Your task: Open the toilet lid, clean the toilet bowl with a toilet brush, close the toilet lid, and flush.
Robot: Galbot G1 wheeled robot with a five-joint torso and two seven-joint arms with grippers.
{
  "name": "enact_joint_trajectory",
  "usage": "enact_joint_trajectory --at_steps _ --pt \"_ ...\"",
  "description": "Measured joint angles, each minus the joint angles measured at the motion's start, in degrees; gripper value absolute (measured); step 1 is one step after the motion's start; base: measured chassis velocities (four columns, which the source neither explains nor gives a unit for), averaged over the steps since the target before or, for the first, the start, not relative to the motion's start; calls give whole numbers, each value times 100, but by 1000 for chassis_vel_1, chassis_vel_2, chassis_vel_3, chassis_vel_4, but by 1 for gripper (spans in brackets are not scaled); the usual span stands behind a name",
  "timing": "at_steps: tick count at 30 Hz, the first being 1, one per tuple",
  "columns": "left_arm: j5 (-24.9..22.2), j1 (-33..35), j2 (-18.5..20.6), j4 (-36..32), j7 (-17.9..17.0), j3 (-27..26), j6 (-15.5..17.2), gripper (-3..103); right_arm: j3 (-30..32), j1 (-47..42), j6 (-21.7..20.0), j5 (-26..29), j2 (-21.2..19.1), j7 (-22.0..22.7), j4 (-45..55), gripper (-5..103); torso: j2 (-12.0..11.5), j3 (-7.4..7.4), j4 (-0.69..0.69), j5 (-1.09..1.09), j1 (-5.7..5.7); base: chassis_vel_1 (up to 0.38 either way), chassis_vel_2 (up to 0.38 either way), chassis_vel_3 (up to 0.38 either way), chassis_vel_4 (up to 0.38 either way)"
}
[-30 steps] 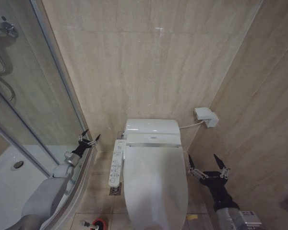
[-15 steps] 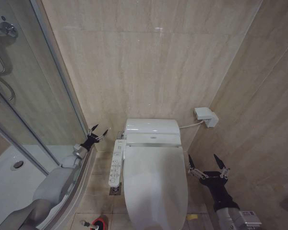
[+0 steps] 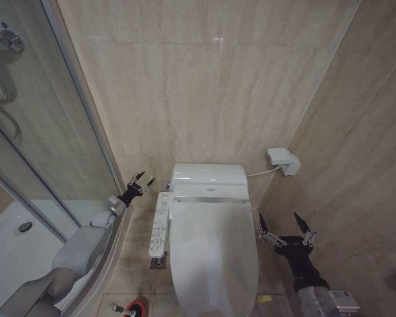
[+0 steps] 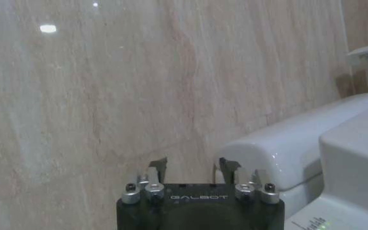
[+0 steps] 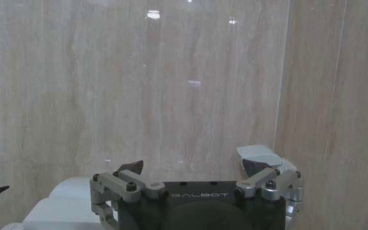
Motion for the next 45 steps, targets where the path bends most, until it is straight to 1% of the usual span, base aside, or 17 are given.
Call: enact_joint_trajectory --at_steps 1,2,8,9,15,16,26,33,39,45 --pt "-1 3 4 0 17 -3 -2 77 0 0 0 0 0 0 0 100 0 0 0 -1 0 0 0 0 0" --pt "-3 5 8 0 33 -9 -9 49 0 0 0 0 0 0 0 100 0 0 0 0 0 0 0 0 0" --pt "-20 5 16 16 174 -24 -37 49 0 0 0 0 0 0 0 100 0 0 -1 0 0 0 0 0 0" --pt "-21 5 16 22 205 -27 -50 22 0 0 0 0 0 0 0 100 0 0 -1 0 0 0 0 0 0" --pt "-16 27 19 59 217 -32 -110 22 0 0 0 0 0 0 0 100 0 0 -1 0 0 0 0 0 0" --pt "-15 38 28 59 222 -32 -117 1 0 0 0 0 0 0 0 100 0 0 -1 0 0 0 0 0 0" --pt "-16 116 66 49 293 -30 -138 0 0 0 0 0 0 0 0 100 0 0 -1 0 0 0 0 0 0" --pt "8 181 -2 24 388 -70 -143 0 0 0 0 0 0 0 0 100 0 0 -1 0 -1 0 0 0 0" --pt "-2 152 -14 61 513 -70 -143 0 0 0 0 0 0 0 0 100 0 0 0 0 2 -48 56 51 -54" --pt "-11 142 -16 93 689 -62 -142 0 0 0 0 0 0 0 0 100 0 0 -2 0 0 0 0 0 0"
